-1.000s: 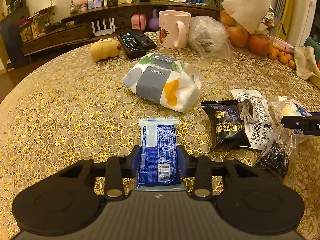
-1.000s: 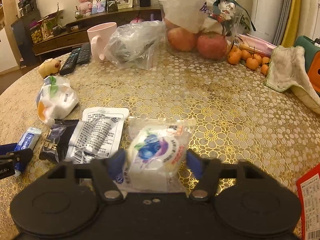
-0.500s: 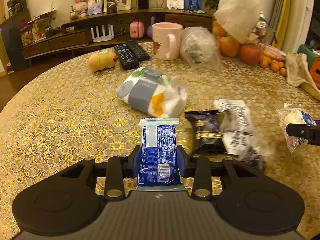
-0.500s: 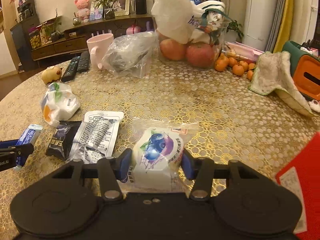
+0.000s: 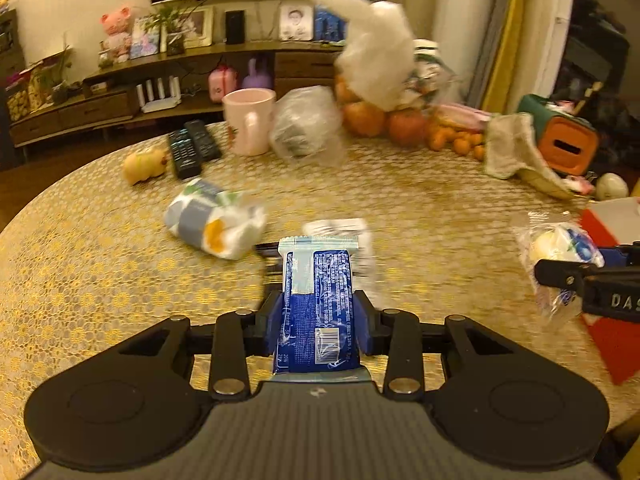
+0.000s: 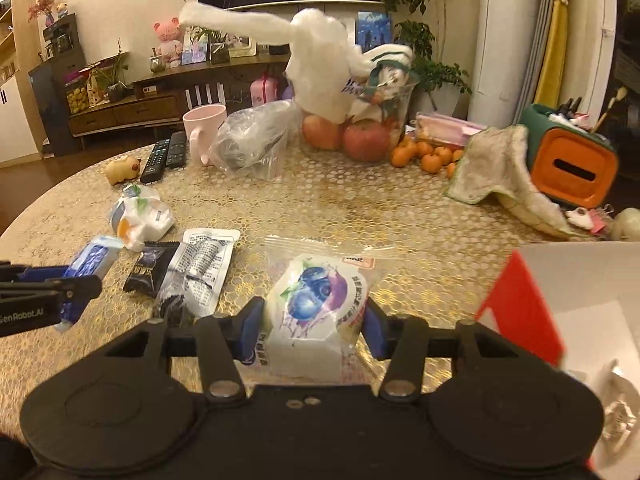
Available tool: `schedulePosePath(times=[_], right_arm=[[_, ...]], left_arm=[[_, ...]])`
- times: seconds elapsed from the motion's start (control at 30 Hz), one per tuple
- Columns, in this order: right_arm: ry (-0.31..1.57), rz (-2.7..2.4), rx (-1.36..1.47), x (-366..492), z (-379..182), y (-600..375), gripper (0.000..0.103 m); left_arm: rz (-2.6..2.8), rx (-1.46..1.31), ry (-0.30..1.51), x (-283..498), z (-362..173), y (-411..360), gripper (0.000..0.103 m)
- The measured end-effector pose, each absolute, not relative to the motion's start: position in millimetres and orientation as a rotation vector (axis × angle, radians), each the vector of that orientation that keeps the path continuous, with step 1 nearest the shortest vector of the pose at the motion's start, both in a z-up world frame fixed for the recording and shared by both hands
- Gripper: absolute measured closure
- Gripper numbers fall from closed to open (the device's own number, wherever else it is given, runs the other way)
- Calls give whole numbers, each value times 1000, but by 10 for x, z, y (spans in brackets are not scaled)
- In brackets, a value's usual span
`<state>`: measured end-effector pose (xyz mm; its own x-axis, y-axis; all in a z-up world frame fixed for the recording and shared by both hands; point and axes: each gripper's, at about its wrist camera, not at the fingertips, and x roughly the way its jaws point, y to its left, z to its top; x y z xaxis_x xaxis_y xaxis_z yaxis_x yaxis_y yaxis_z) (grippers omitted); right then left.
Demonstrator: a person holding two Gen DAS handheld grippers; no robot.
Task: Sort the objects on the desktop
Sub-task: 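Grasp the white packaged item with the right tool while the left tool holds the blue bar, then carry both items to the red box and release them inside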
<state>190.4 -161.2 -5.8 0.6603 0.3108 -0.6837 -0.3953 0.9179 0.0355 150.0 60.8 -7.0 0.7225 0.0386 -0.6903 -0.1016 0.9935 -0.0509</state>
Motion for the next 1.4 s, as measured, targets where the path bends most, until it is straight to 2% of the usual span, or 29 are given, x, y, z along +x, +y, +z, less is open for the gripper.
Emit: schedulePosePath(times=[0.47,0.9,1.4], right_arm=[[693,357,-72,1520,247,-2417,54],[653,262,-16,1517,311,-3243,54],[655,108,-20,1717,184,-4125,54]], left_arm=[[-111,-21,723,1353,282,-493,68],[-266,42,699,1581,464,-1480,68],[-446,167,727,2027,336,-2543,68]])
